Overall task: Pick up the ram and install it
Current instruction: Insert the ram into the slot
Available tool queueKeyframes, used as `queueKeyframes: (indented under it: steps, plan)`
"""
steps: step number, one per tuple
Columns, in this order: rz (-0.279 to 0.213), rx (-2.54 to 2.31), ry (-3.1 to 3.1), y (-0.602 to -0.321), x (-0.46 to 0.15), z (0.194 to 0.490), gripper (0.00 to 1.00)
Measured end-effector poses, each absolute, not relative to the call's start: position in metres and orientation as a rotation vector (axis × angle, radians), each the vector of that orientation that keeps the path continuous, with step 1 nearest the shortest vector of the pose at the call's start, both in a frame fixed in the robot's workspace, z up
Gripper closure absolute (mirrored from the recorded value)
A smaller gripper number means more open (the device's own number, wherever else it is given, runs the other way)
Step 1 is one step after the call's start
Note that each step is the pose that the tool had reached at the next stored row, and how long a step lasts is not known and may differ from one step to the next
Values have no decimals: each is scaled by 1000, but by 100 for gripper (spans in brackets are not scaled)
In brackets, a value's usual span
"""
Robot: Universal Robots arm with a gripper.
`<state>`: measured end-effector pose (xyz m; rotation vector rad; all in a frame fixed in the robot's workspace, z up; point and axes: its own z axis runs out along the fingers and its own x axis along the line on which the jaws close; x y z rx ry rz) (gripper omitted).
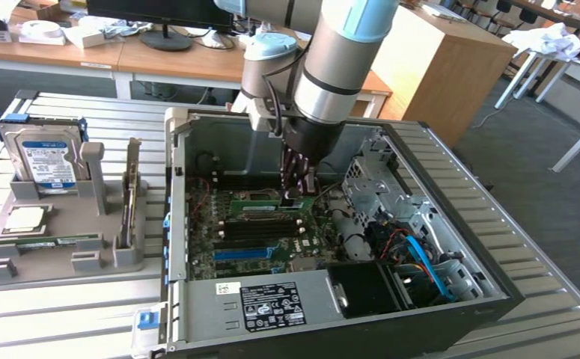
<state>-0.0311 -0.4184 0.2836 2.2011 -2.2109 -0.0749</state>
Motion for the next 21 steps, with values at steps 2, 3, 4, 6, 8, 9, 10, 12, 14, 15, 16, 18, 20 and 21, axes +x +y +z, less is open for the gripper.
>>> queueKeyframes:
  steps: [2, 3, 4, 6, 8, 9, 10, 12, 14, 15, 16, 18, 20, 21]
  plan:
    - [-75, 2201, -2211, -418, -31, 284, 88]
    - [-75, 2201, -2211, -418, -31, 284, 88]
    - [-75, 2201, -2211, -418, -31, 284, 88]
    - [-75, 2201, -2211, -418, -31, 283, 88]
    - [-75, 2201, -2211, -418, -31, 282, 88]
    - [-75, 2201, -2211, -418, -31, 281, 88]
    - [-75, 2201, -2211, -418, -31, 279, 88]
    - [-75, 2201, -2211, -418, -31, 277, 88]
    - [-75, 2201, -2211, -418, -31, 275, 88]
    - [-75, 2201, -2211, -418, -31, 274, 88]
    - [-75, 2201, -2211, -418, -31, 273, 88]
    - [-75, 2201, -2211, -418, -31, 272, 88]
    - [-75, 2201, -2211, -418, -31, 270, 88]
    - [-75, 2201, -2211, -418, -31, 270, 88]
